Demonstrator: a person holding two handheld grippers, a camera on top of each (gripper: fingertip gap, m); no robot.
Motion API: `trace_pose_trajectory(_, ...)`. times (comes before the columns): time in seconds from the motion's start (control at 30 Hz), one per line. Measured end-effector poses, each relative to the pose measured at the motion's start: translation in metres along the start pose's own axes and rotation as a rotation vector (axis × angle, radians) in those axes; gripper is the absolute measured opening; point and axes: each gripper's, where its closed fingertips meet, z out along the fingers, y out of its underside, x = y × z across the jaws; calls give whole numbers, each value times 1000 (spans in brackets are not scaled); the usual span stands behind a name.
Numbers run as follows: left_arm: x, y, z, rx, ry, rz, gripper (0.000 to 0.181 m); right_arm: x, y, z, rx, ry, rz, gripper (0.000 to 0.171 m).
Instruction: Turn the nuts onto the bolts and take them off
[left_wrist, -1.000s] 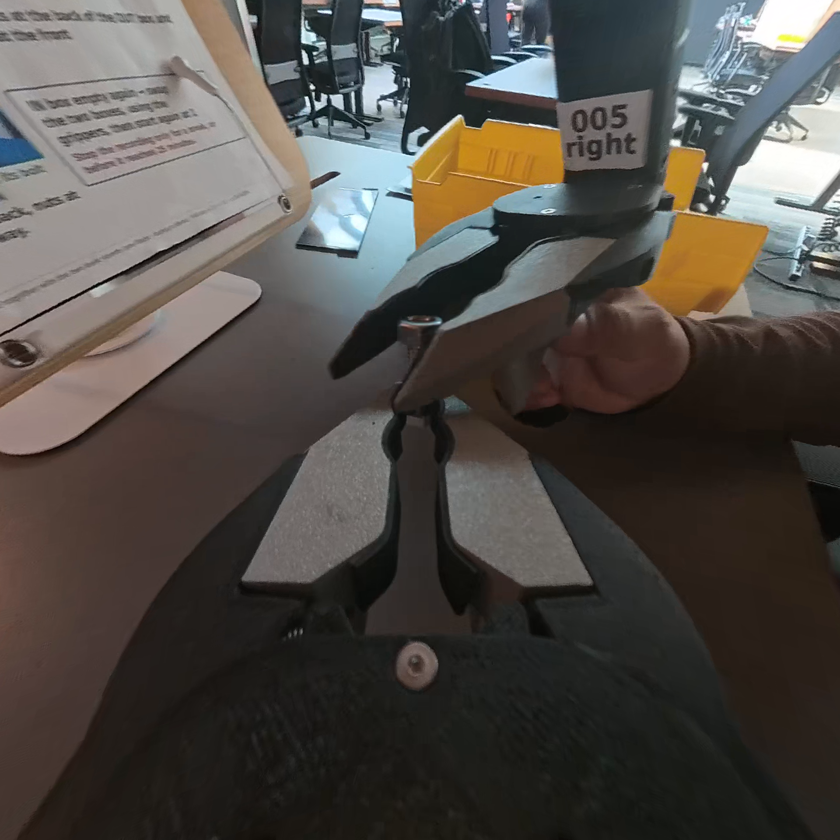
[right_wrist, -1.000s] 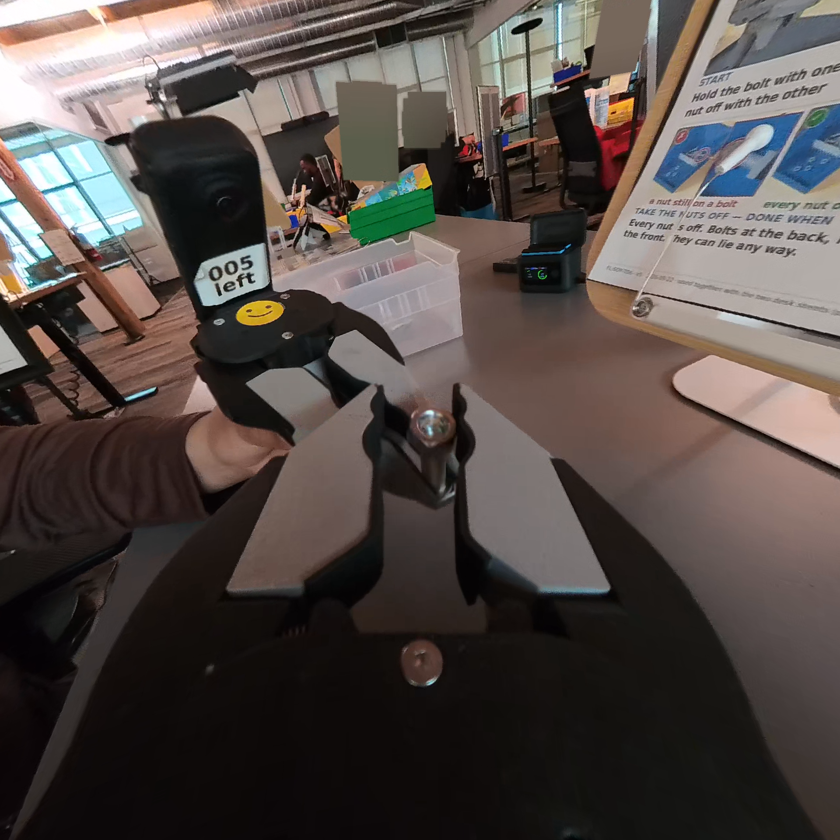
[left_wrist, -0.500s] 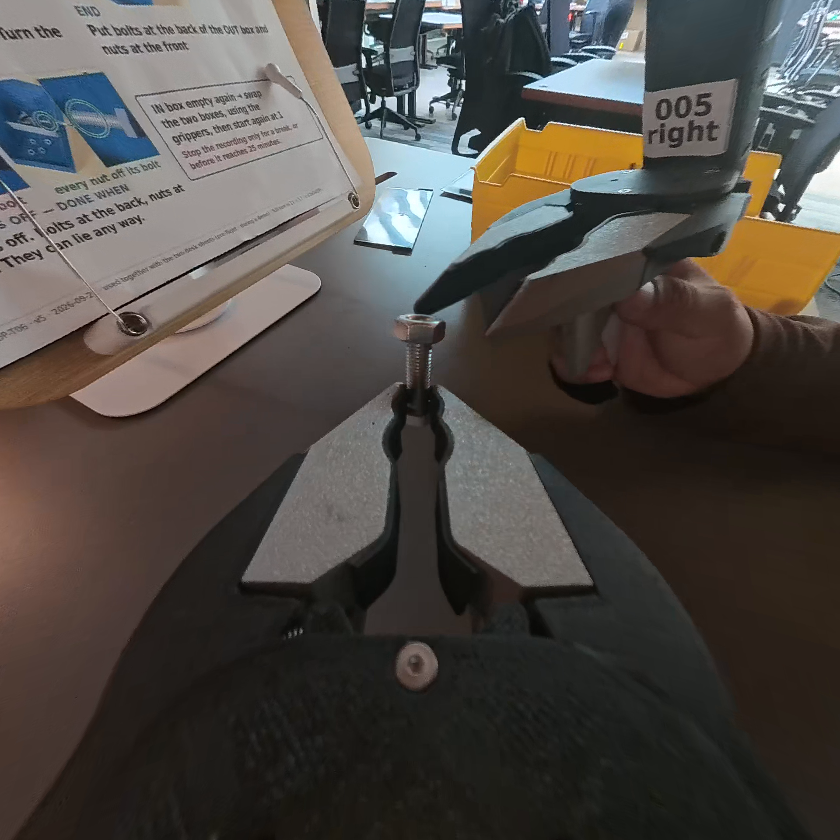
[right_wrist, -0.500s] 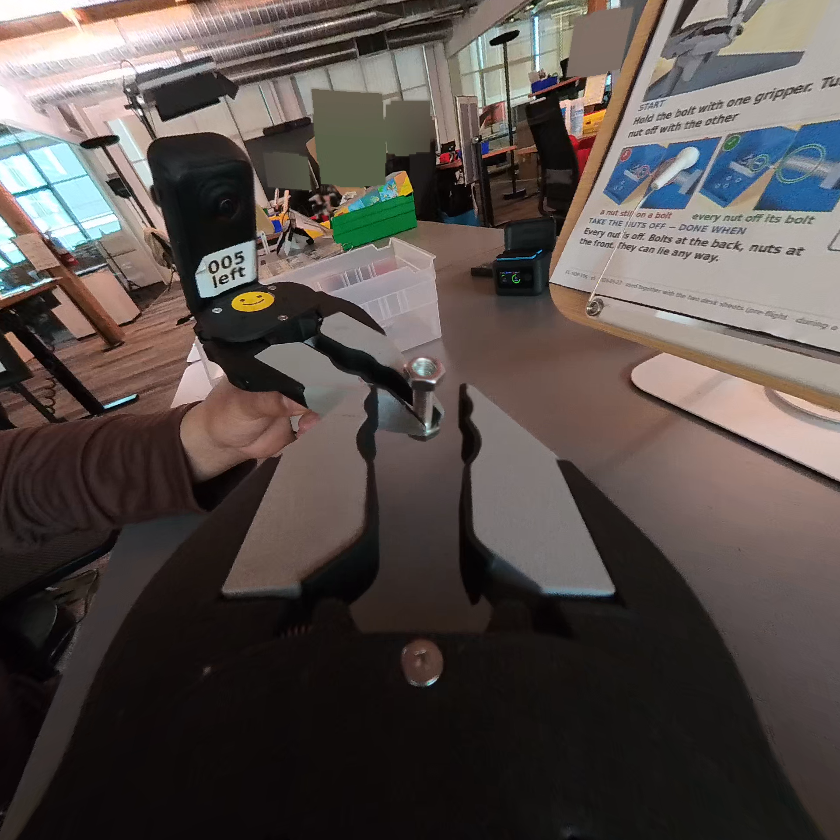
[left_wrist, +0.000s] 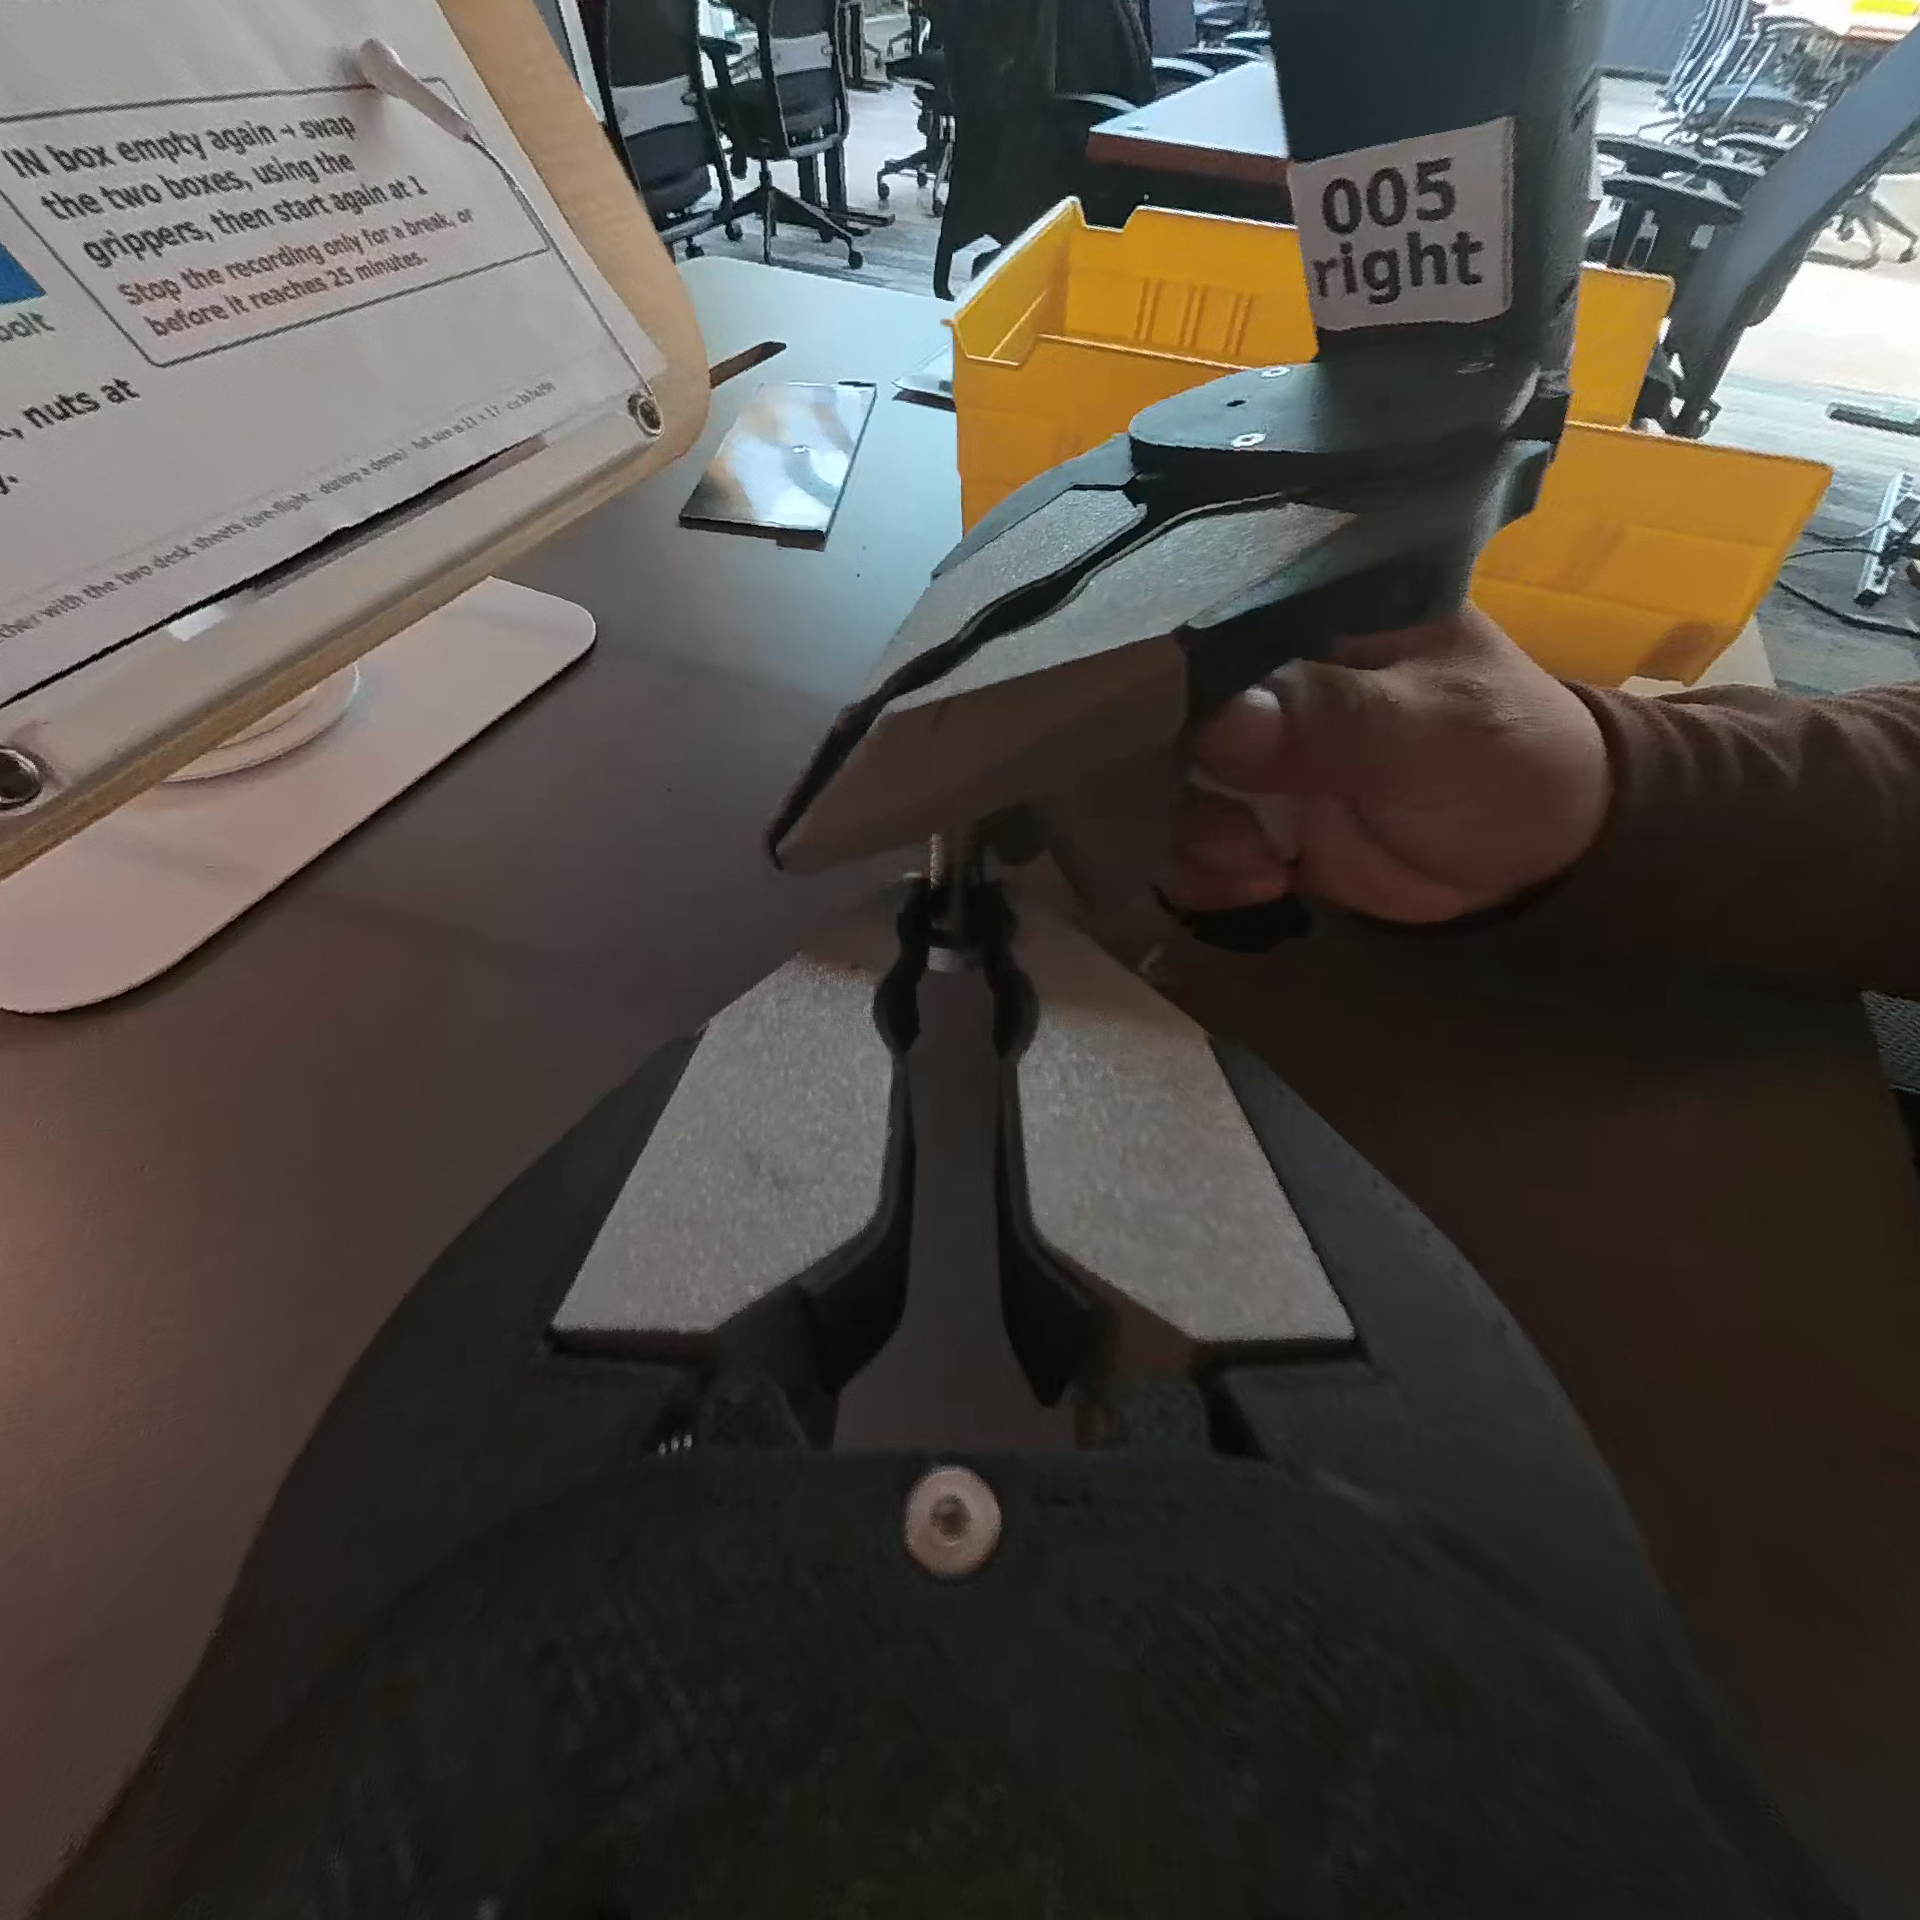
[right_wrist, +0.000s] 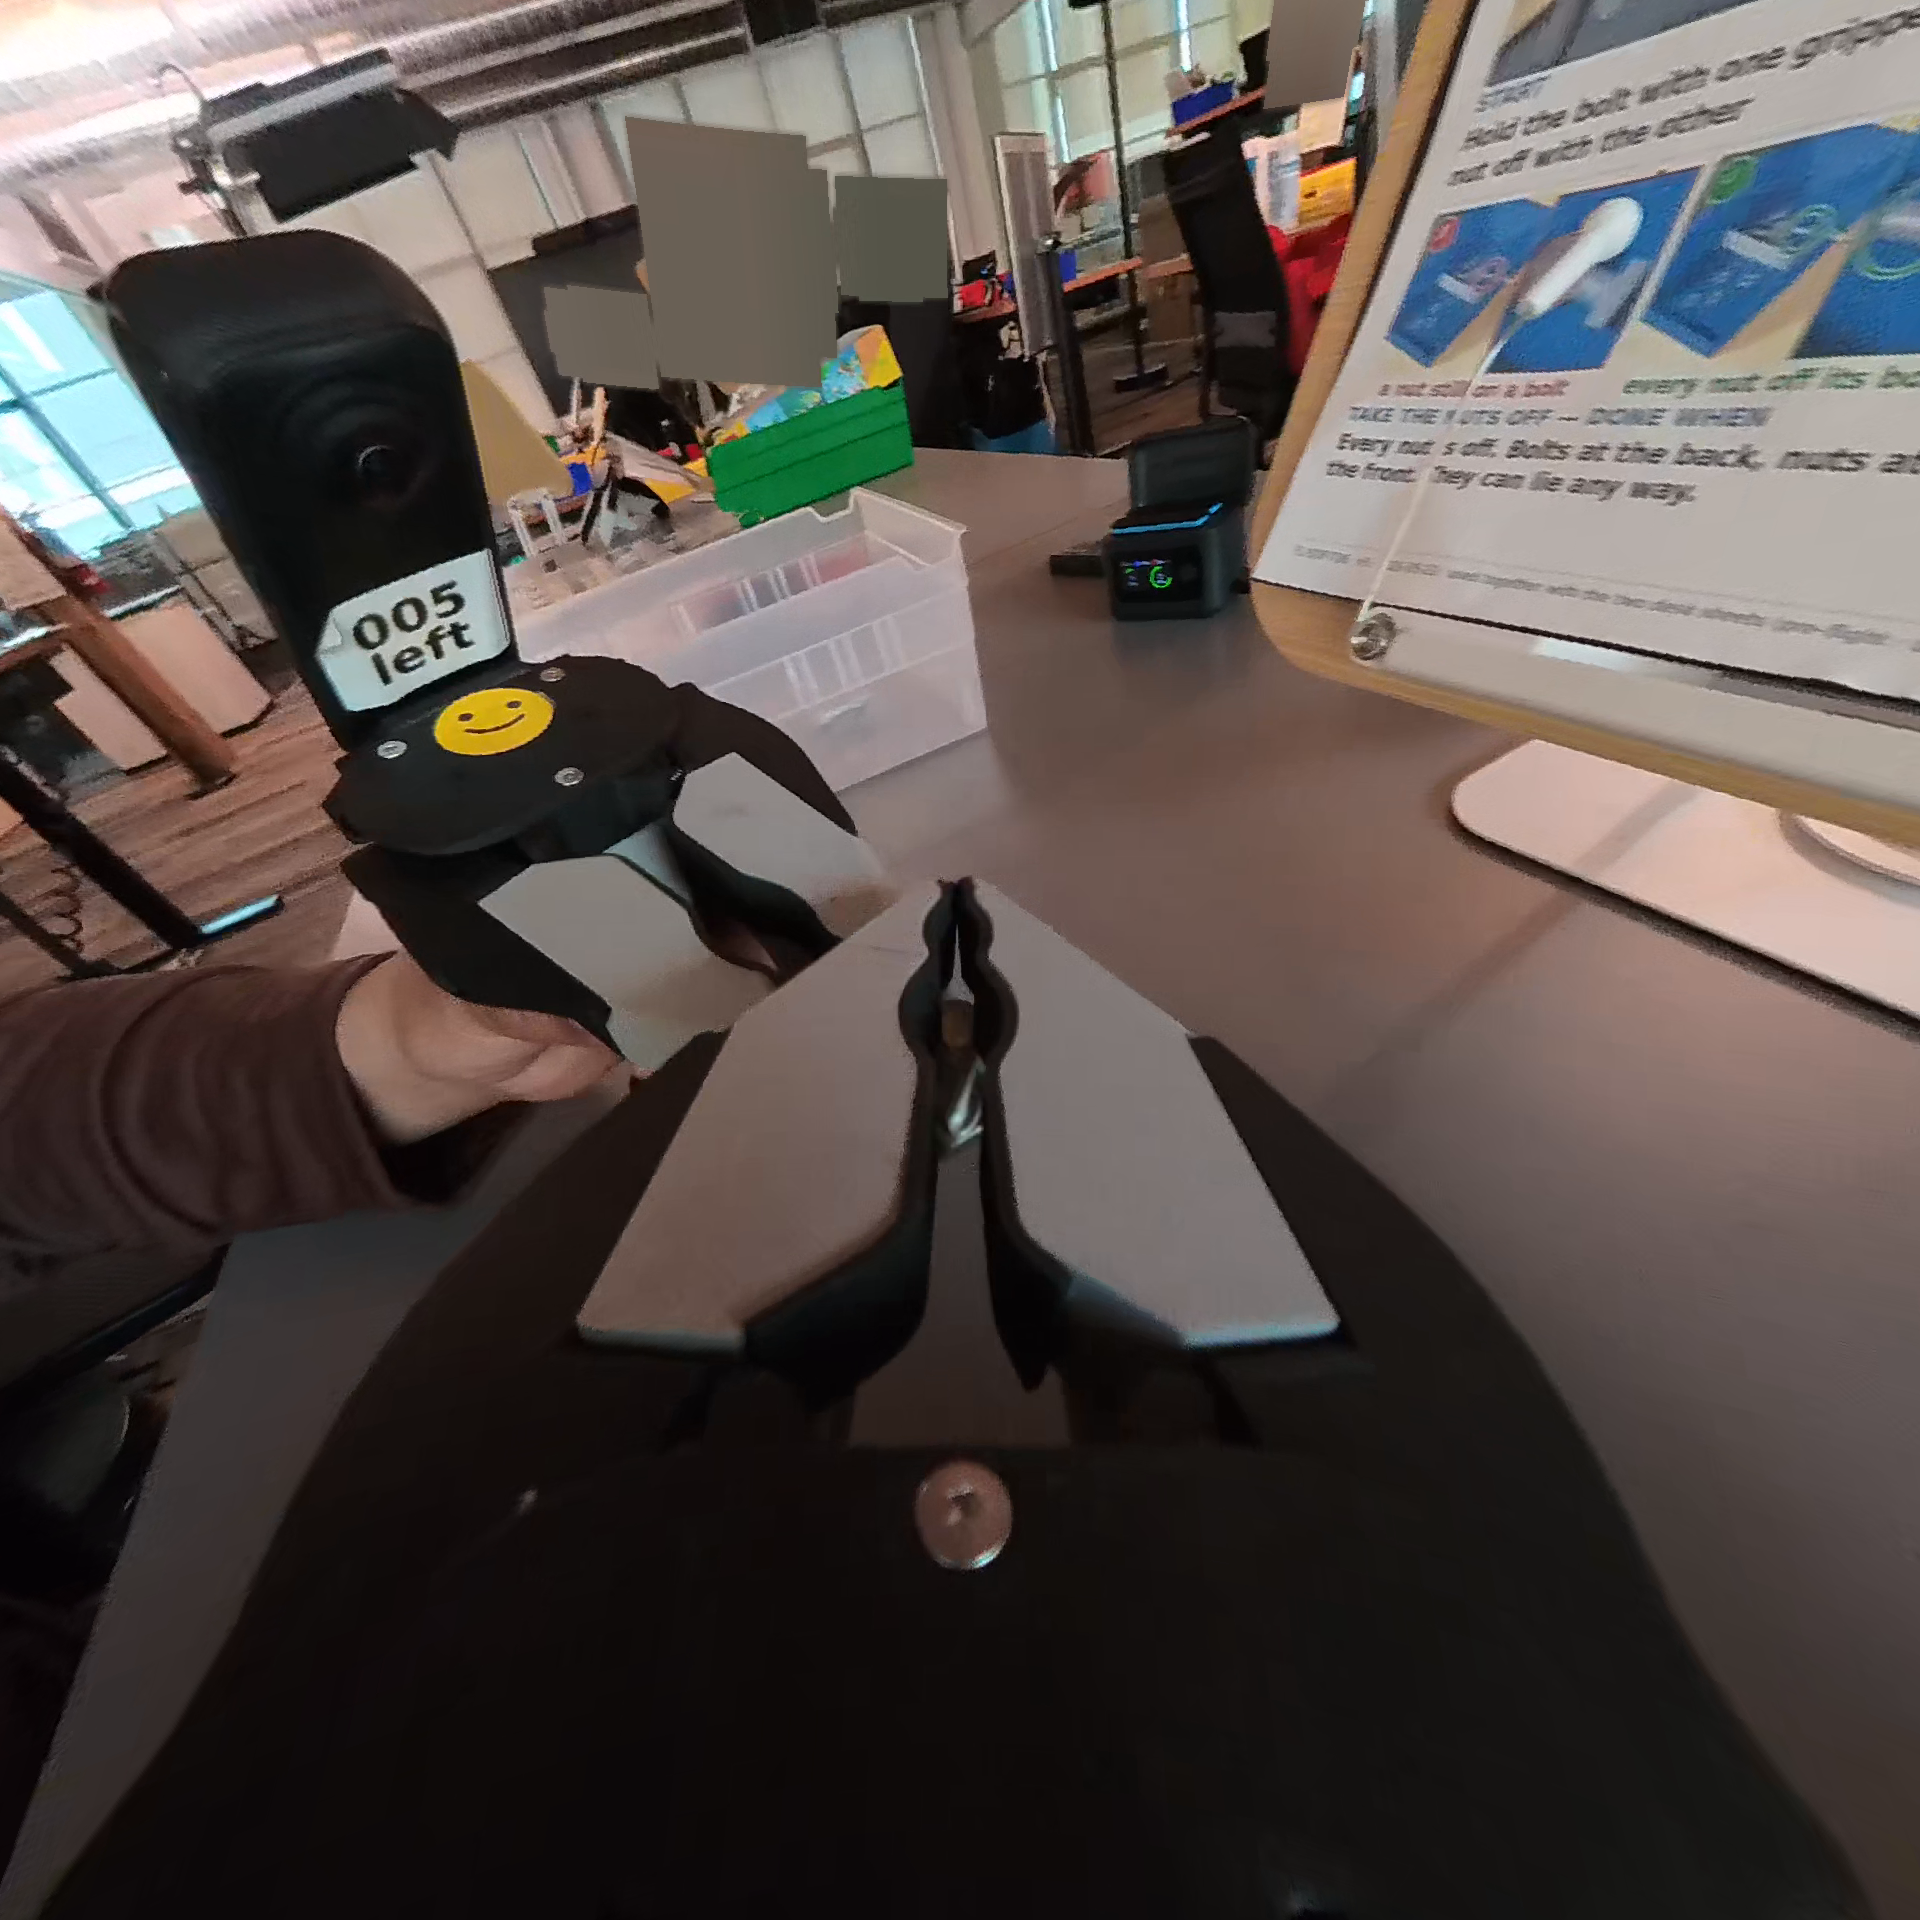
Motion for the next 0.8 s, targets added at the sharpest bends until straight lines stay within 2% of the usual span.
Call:
trace_pose_trajectory(0.23,-32,28,3,-114,-113,-55,8,24,19,0,-59,38,15,0)
trace_pose_trajectory(0.4,-68,42,-10,-160,-226,-129,8,24,16,-2,-58,22,19,20)
trace_pose_trajectory(0.53,-98,58,-25,-197,-290,-235,8,15,51,9,-274,-19,16,29)
trace_pose_trajectory(0.73,-105,57,-32,-169,-286,-271,7,26,95,27,-576,142,-114,34)
trace_pose_trajectory(0.8,-102,56,-29,-173,-281,-254,7,29,96,32,-585,173,-160,29)
